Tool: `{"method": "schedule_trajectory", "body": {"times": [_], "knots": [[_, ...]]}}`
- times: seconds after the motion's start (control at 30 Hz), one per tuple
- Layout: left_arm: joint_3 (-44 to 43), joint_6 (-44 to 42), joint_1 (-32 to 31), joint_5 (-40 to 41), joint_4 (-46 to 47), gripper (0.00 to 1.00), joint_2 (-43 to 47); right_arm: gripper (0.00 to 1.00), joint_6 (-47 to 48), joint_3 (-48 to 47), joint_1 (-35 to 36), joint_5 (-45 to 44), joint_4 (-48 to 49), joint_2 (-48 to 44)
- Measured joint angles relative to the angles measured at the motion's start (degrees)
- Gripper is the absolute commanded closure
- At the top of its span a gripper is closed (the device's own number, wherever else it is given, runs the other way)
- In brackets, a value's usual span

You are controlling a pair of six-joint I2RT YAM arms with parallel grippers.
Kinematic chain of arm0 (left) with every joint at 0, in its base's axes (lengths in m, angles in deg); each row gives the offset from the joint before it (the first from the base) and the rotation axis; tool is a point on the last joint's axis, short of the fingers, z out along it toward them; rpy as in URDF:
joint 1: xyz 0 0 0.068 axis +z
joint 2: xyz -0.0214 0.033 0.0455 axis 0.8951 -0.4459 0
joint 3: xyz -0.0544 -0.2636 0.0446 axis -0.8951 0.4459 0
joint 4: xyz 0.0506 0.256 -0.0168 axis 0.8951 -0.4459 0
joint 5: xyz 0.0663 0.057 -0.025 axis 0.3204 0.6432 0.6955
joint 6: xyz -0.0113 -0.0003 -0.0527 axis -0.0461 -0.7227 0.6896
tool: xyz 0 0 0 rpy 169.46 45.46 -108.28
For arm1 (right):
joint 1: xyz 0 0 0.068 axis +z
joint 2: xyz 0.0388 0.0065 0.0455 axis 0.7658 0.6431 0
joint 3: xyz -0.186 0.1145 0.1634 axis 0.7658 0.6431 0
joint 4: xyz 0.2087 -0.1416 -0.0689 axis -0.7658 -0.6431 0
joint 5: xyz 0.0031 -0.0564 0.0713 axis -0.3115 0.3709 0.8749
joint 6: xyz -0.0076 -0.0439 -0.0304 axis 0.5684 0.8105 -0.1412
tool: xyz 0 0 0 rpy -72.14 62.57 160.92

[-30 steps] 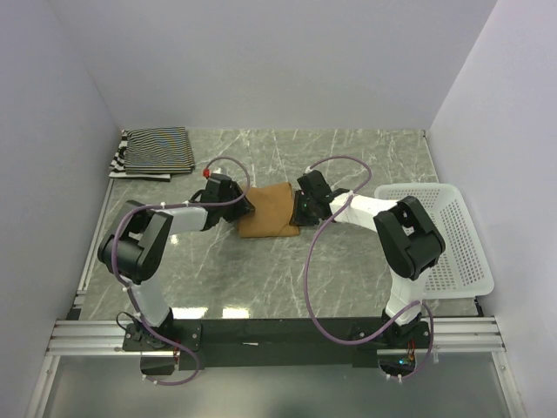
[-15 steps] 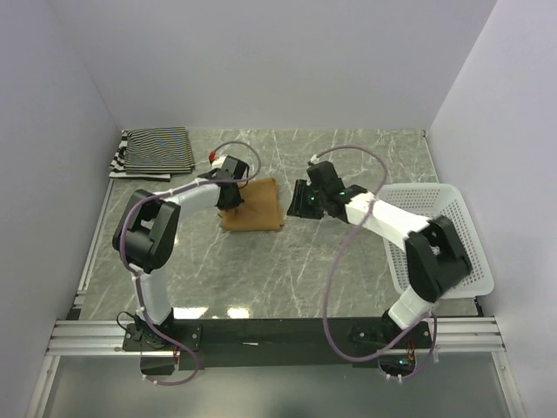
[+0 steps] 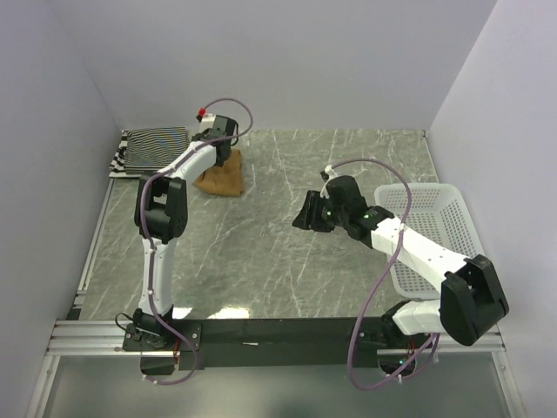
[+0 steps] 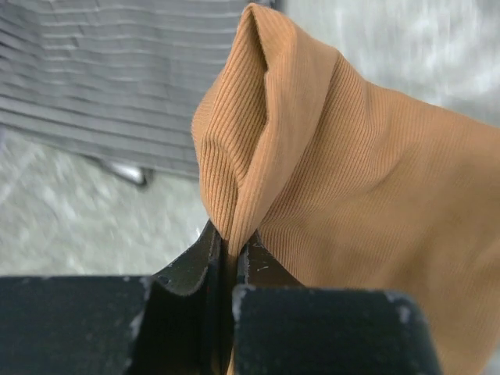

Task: Fold and stack the tank tops
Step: Neatly place the folded tank top to the corner

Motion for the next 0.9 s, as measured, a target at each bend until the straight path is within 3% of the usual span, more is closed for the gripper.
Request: {"method": "schedule_trajectory", "body": {"times": [0.33,0.67,0.9], "knots": [[-16.3,-9.4,4.1,1.8,1.0,1.00,-8.2,0.49,-0.1,1.0,1.4,2.2,1.4,-1.1],[-24.0,-15.4,8.1,-0.8,3.7,1.00,-8.9,0.50,0.1,0.9,1.5,4.0,2.7,1.6],[-24.4,-15.6,14.9,-8.0,4.2,1.00,-8.9,0.50,0.3,0.0,1.8,4.3,3.0,4.5]]}}
